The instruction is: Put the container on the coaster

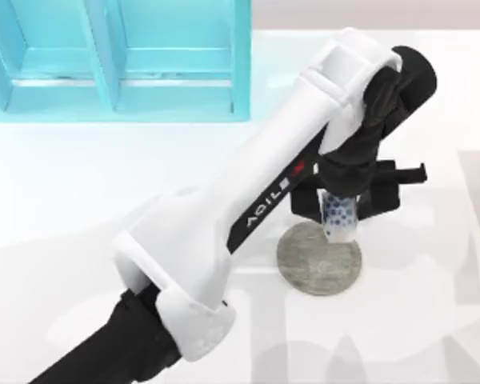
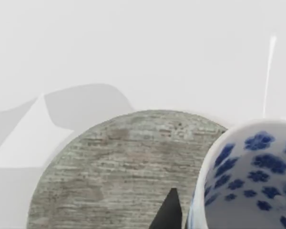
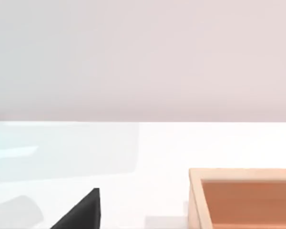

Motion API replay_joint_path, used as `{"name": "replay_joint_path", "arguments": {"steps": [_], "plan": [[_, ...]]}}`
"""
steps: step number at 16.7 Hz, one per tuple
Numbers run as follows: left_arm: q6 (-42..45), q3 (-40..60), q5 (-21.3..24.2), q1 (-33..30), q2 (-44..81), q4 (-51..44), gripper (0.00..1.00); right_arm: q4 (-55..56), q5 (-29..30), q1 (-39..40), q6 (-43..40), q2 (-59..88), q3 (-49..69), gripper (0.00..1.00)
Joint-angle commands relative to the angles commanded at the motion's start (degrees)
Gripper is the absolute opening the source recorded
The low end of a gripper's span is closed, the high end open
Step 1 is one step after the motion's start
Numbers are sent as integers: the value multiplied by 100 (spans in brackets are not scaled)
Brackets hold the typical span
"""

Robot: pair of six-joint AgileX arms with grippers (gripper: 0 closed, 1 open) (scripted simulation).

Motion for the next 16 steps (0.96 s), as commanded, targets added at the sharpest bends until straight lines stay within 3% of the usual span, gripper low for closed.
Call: {"name": "replay_joint_path", "arguments": {"steps": [10,16], "plan": [[0,0,0,0,0,0,98,0,0,0,0,0,0,100],[0,0,0,0,0,0,100,0,0,0,0,0,0,100]]}}
